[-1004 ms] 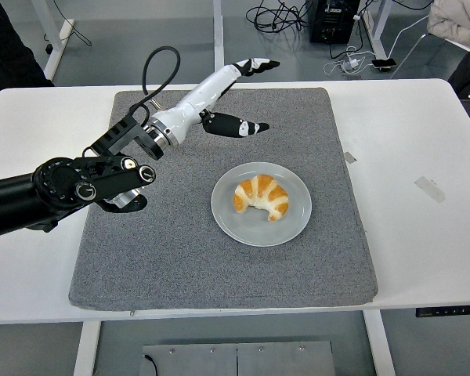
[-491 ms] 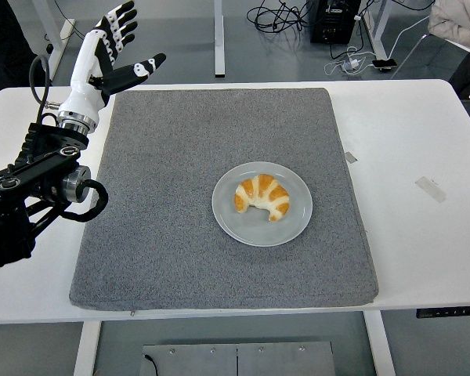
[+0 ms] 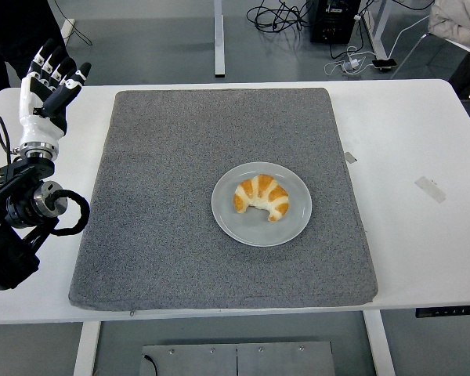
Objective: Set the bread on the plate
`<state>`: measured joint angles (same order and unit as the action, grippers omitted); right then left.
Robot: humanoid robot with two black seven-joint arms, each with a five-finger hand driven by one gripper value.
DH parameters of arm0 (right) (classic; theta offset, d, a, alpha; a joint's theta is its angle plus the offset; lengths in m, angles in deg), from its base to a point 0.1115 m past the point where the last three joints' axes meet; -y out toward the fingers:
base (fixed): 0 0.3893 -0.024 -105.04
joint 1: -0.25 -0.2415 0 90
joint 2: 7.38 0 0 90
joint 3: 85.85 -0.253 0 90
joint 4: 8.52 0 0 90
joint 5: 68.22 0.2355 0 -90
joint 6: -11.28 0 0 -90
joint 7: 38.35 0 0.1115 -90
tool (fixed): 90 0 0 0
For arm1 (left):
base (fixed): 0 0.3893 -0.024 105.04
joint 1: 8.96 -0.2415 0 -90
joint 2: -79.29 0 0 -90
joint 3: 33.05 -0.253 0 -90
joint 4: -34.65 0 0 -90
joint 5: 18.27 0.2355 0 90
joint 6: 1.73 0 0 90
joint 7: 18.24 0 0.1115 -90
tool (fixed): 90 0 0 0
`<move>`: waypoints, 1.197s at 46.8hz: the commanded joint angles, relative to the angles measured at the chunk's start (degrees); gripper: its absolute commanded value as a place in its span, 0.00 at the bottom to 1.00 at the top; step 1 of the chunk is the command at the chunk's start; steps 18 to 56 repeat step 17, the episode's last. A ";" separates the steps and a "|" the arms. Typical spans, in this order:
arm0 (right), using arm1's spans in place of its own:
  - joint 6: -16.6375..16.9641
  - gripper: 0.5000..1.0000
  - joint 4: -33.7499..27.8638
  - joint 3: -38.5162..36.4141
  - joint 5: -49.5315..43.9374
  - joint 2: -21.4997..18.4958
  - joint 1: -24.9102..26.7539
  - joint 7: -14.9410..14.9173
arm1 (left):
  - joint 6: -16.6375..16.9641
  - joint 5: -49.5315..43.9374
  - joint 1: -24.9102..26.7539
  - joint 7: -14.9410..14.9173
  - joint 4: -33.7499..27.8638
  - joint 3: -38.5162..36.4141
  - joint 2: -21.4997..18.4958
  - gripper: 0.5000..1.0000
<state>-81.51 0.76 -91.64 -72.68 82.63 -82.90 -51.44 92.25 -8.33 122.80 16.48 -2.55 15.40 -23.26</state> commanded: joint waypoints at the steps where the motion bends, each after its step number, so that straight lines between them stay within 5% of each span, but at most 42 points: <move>1: 0.06 1.00 1.27 -0.27 0.07 -0.01 -0.52 -0.01 | -2.23 -0.80 1.39 -0.09 2.74 -0.12 1.21 0.77; 56: 0.06 1.00 2.33 -0.98 0.07 -0.01 -1.93 -0.01 | -3.99 -0.80 2.97 -1.94 6.09 -0.91 3.15 0.77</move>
